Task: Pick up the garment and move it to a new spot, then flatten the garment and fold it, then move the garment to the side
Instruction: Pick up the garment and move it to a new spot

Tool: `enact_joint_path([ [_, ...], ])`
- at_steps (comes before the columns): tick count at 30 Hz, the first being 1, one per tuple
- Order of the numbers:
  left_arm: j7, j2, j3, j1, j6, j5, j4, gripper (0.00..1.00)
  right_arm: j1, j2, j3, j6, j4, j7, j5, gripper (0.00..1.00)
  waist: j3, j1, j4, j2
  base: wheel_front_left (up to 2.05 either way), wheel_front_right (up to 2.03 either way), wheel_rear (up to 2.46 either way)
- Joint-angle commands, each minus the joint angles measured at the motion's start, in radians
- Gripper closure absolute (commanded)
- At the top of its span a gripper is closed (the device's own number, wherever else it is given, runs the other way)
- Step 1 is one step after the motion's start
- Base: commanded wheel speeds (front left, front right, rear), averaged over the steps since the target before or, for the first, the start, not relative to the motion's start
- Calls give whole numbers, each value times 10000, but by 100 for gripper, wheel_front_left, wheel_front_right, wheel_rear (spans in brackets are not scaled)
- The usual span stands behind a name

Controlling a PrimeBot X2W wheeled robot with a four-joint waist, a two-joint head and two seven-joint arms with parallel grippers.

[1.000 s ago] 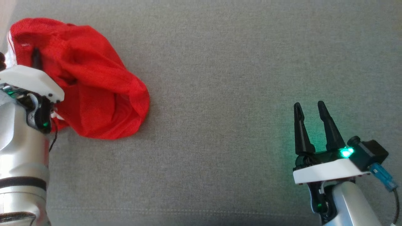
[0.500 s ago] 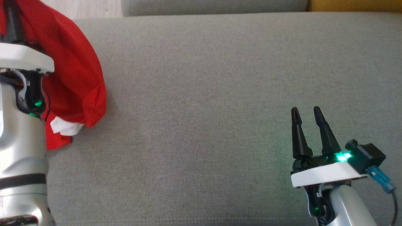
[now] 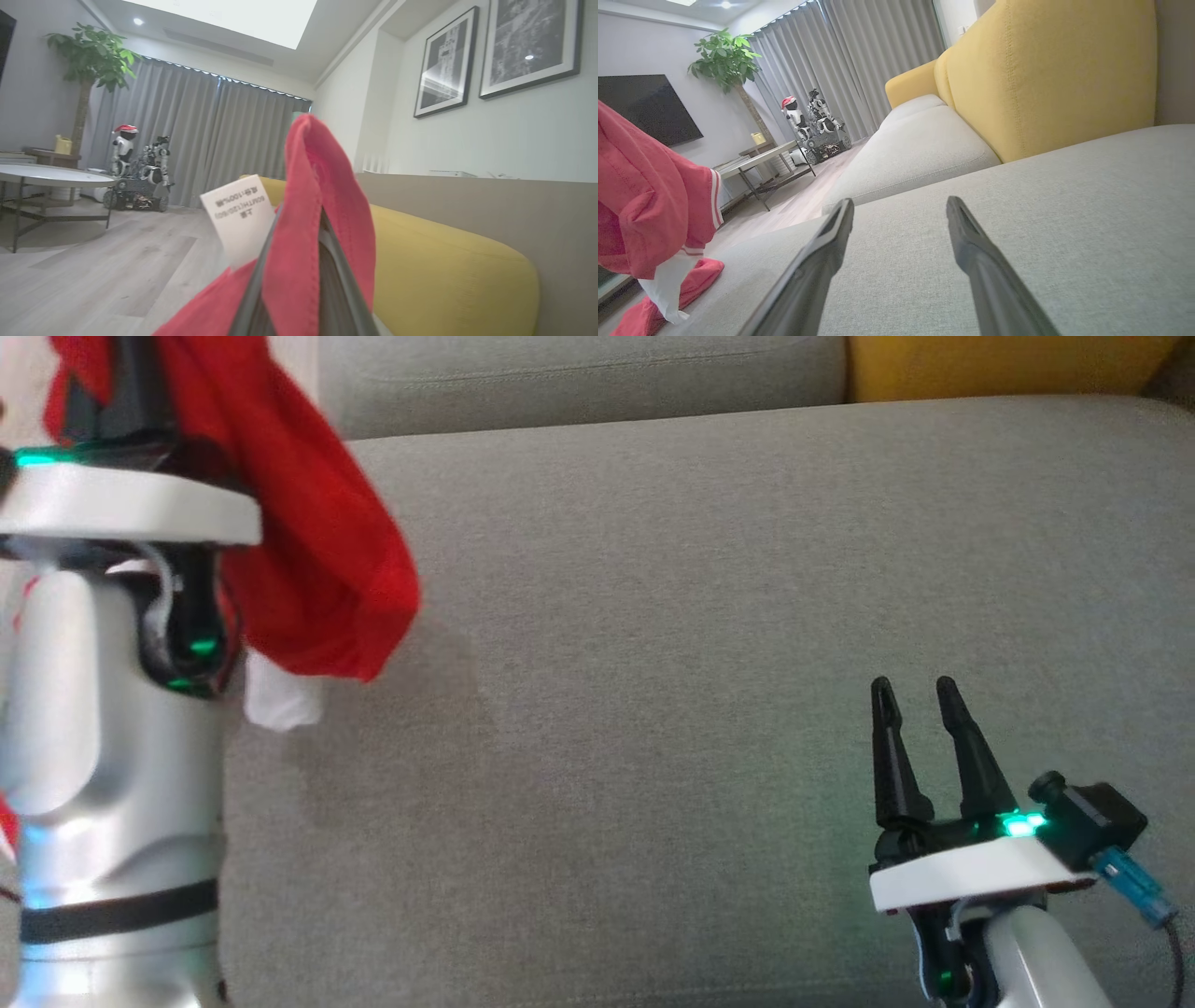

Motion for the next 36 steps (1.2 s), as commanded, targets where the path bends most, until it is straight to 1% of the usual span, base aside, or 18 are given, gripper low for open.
enact_joint_path([
  [1, 103, 179, 91, -361, 40, 104, -538, 100, -246, -54, 159, -7, -348, -109, 39, 0, -51, 0, -168, 0, 0, 0, 0],
  [7, 431, -330, -695, -481, 98, 214, -745, 100, -304, -54, -125, -7, -425, -109, 45, 0, -34, 0, -668, 0, 0, 0, 0],
  [11, 494, -647, -1530, -476, 144, 269, -517, 100, -426, -54, -321, -7, -493, -109, 26, 0, 84, 0, -1100, 0, 0, 0, 0],
  [14, 477, -787, -2279, -456, 266, 147, -167, 100, -541, -54, -509, -7, -563, -109, 79, 0, 208, 0, -1463, 0, 0, 0, 0],
  [17, 334, -830, -3257, -476, 526, -240, 176, 100, -678, -54, -659, -7, -656, -109, 152, 0, 392, 0, -1868, 0, 0, 0, 0],
  [20, 154, -836, -4588, -509, 1030, -1165, 440, 100, -813, -54, -697, -7, -722, -109, 238, 0, 578, 0, -2248, 0, 0, 0, 0],
  [21, 136, -837, -5060, -529, 1194, -1447, 582, 87, -843, -54, -689, -7, -735, -109, 262, 0, 634, 0, -2363, 0, 0, 0, 0],
  [22, 132, -837, -5526, -573, 1315, -1704, 707, 24, -870, -54, -668, -7, -747, -109, 278, 0, 696, 0, -2469, 0, 0, 0, 0],
  [23, 132, -837, -5526, -573, 1315, -1704, 707, 24, -870, -54, -668, -7, -747, -109, 278, 0, 696, 0, -2469, 0, 0, 0, 0],
  [24, 74, -838, -6220, -739, 1542, -2265, 806, 0, -911, -54, -642, -7, -775, -109, 317, 0, 796, 0, -2621, 0, 0, 0, 0],
  [26, -25, -839, -6663, -976, 1742, -2648, 858, 0, -903, -54, -683, -7, -793, -109, 355, 0, 845, 0, -2660, 0, 0, 0, 0],
  [29, -144, -839, -6790, -1332, 1975, -2904, 990, 0, -854, -54, -787, -7, -809, -109, 371, 0, 874, 0, -2563, 0, 0, 0, 0],
  [31, -182, -839, -6583, -1480, 2078, -2911, 1125, 0, -806, -54, -849, -7, -800, -109, 345, 0, 831, 0, -2378, 0, 0, 0, 0],
  [33, -196, -825, -6169, -1542, 2107, -2761, 1135, 0, -775, -54, -903, -7, -802, -109, 297, 0, 767, 0, -2133, 0, 0, 0, 0],
  [36, -200, -558, -5382, -1333, 2085, -2353, 927, 0, -748, -54, -978, -7, -805, -109, 212, 0, 608, 0, -1703, 0, 0, 0, 0],
])
